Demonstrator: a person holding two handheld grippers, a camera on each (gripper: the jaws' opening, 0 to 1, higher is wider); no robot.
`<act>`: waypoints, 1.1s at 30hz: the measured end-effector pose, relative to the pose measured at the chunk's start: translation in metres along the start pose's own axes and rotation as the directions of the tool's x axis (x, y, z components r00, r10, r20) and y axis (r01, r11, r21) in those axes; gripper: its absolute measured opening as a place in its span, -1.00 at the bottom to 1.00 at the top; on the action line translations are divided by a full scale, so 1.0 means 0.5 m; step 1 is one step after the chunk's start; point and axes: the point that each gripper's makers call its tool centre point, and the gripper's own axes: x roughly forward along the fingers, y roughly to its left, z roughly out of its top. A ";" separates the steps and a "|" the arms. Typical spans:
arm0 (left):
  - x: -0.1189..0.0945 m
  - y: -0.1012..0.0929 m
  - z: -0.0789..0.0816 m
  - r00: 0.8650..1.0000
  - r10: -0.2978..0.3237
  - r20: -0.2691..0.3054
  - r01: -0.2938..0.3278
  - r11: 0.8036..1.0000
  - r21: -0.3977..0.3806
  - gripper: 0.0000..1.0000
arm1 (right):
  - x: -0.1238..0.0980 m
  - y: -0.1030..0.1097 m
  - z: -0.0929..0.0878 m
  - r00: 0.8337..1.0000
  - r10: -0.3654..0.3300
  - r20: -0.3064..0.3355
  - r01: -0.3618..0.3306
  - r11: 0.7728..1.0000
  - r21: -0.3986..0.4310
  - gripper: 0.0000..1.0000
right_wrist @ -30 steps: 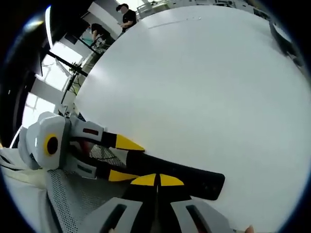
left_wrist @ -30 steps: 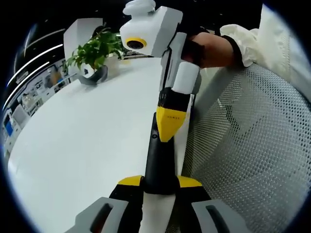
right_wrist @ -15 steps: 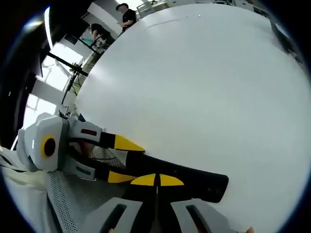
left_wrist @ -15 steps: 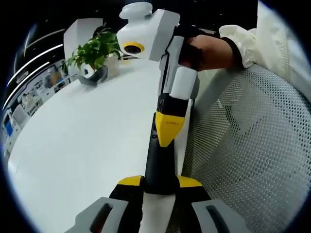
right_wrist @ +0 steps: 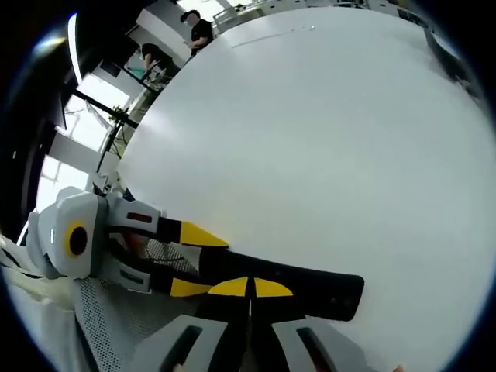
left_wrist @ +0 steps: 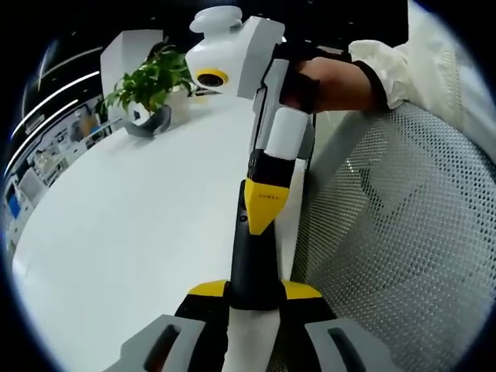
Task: Press the specified remote control buttons in sequence, fully releasing each button before pressing the next.
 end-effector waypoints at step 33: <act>0.002 0.003 0.001 1.000 0.004 0.014 -0.003 1.000 -0.007 -0.51 | -0.002 0.002 -0.001 1.000 -0.003 -0.007 0.003 0.999 -0.033 -1.00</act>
